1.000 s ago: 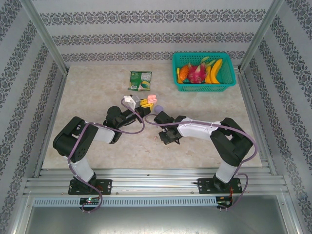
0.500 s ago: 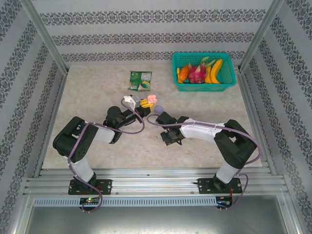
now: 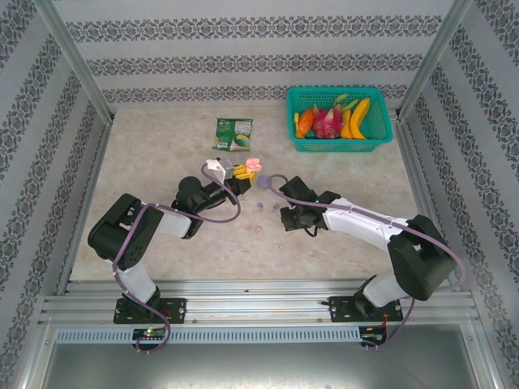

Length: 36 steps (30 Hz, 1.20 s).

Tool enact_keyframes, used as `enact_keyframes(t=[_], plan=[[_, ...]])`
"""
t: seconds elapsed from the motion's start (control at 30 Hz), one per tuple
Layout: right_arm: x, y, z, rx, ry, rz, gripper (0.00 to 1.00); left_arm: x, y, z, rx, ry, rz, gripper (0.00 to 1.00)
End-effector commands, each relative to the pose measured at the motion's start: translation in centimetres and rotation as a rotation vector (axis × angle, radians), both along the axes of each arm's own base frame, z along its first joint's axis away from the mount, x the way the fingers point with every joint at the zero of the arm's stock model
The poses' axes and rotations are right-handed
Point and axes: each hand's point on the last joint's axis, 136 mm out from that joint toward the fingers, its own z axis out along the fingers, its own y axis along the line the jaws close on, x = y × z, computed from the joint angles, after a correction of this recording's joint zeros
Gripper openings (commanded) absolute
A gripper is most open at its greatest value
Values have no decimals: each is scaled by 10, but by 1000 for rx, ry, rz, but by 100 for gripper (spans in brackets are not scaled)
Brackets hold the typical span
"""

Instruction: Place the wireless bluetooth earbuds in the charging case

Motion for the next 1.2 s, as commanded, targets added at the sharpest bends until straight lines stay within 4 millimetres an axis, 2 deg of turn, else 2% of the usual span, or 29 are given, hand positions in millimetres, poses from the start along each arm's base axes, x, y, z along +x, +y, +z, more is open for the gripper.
enact_keyframes(t=[0.0,0.33,0.53,0.77,1.17], plan=[[6,-2,10,86,-22,-65,16,-1,0,13,-20,-29,-23,0],[19,-13,10,186,-40,-182,15,-3,-4,0,-14,3,-55,0],[27,-15,27,234,-76,-213,15,-4,-7,-4,-13,14,-77,0],[42,-15,69,313,-155,-234,16,-7,-12,-2,-11,6,-115,0],[82,-7,169,462,-344,-229,16,-11,-16,12,-2,-47,-139,0]])
